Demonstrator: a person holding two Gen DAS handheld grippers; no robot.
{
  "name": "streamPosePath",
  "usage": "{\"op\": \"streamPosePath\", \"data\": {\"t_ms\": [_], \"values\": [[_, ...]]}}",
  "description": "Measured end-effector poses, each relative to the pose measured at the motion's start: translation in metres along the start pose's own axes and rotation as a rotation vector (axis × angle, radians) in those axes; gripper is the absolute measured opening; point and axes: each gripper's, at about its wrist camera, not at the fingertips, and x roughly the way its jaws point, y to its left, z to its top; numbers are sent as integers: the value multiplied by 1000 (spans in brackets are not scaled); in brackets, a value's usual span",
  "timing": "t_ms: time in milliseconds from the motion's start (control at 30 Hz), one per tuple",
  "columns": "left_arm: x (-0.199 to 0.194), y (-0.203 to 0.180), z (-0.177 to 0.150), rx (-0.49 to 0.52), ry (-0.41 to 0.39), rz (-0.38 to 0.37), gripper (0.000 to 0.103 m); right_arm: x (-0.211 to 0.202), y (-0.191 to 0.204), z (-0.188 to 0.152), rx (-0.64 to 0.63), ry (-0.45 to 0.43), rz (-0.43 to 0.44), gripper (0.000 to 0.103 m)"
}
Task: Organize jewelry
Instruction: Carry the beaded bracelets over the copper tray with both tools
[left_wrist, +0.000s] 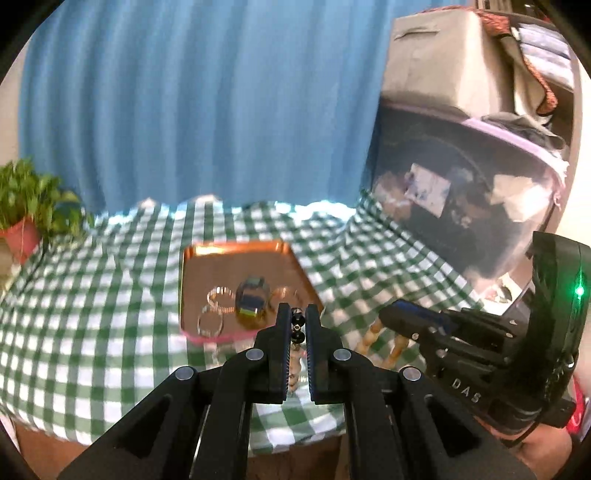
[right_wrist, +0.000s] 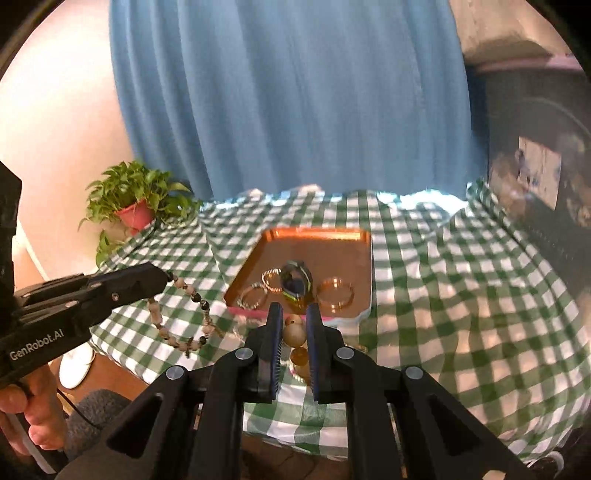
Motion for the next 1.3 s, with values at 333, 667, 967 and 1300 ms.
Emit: {"op": "streamPosePath", "data": {"t_ms": [333,667,967,1300], "values": [[26,1,-2,28,16,64,8,-6,16,11,-54,-29,14,11],[87,18,-17,32,146,160,8,35,2,1,-19,29,52,11],[112,41,2,43,138,184,8,74,-4,12,-20,59,85,11],[130,81,32,-19,89,151,8,110,-16,46,-17,50,71,11]]}}
